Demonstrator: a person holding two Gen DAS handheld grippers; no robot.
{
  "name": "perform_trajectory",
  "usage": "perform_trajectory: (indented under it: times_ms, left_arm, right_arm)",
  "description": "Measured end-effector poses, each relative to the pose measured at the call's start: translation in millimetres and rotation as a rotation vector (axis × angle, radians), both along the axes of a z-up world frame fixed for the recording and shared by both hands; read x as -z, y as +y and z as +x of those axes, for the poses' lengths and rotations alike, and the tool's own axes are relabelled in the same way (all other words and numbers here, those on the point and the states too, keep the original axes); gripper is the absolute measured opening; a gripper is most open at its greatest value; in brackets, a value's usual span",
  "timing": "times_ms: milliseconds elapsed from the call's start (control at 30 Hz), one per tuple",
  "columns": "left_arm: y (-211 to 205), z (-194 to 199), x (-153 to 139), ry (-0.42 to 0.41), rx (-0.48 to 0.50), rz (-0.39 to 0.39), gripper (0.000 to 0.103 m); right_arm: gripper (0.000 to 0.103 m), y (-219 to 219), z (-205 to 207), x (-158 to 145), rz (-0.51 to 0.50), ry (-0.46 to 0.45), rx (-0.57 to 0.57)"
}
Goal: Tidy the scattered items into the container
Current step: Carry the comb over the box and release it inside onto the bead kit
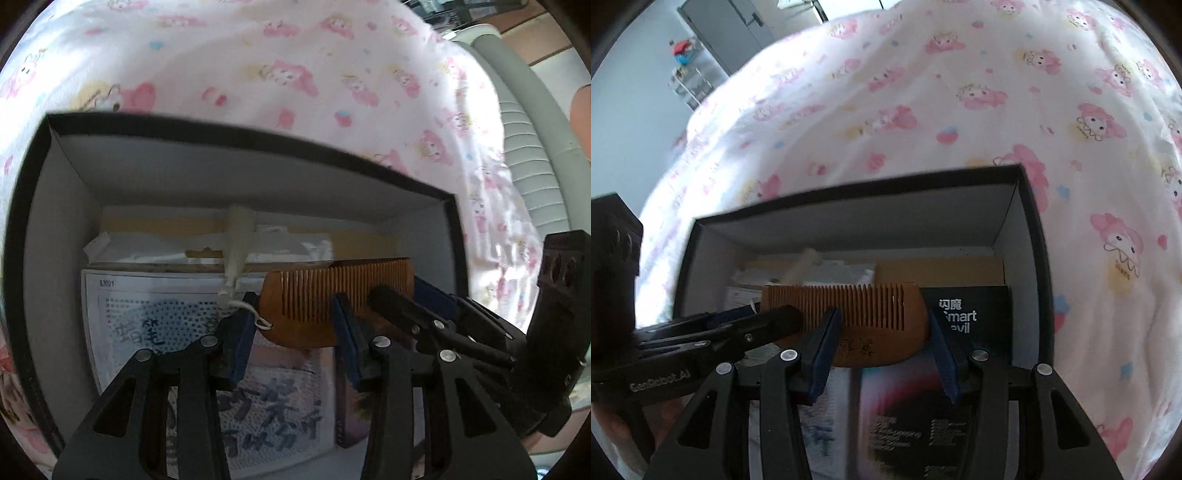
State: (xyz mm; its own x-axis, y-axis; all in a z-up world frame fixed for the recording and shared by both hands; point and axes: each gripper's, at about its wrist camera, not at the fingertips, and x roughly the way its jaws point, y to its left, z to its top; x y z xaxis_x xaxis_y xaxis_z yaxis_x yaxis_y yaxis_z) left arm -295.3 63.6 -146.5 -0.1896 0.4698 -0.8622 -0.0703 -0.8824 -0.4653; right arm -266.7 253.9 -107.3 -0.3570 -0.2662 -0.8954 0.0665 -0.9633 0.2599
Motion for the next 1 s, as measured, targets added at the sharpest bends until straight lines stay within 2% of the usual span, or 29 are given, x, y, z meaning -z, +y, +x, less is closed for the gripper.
perform_trajectory:
  times_ms: [133,267,367,500,533,633,700,833,1000]
  left_arm:
    - [0,-3,3,0.000,-0.010,-0.011,0.042]
    - [-4,9,-11,0.046,-0.006,-0.050,0.041]
    - [4,22,-7,0.036,0.065,-0.055,0.041]
    - [23,35,-1,0.036,0.156,-0.114,0.037]
    - [29,36,2,0.030,0.171,-0.125,0.033]
    - [46,30,8,0.028,0.198,-0.137,0.033]
    - [54,25,7,0.031,0.208,-0.131,0.033]
    - [65,7,7,0.045,0.209,-0.105,0.031]
    - [48,3,-2,0.053,0.171,-0.028,0.031]
  right_arm:
    - [0.044,-2,-5,14,-0.002,-0.047,-0.006]
    - [0.044,3,2,3,-0.017,-0.019,-0.005]
    - [0.044,10,21,-18,-0.029,0.044,0.025]
    - [0.044,16,36,-35,-0.063,0.101,0.046]
    - [0.044,15,34,-37,-0.055,0.104,0.052]
    - [0.044,15,33,-37,0.024,0.115,0.063]
    - [0.044,15,30,-32,0.042,0.102,0.062]
    - [0.043,21,27,-29,0.010,0.089,0.071]
    - [0.043,22,23,-21,-0.011,0.060,0.050]
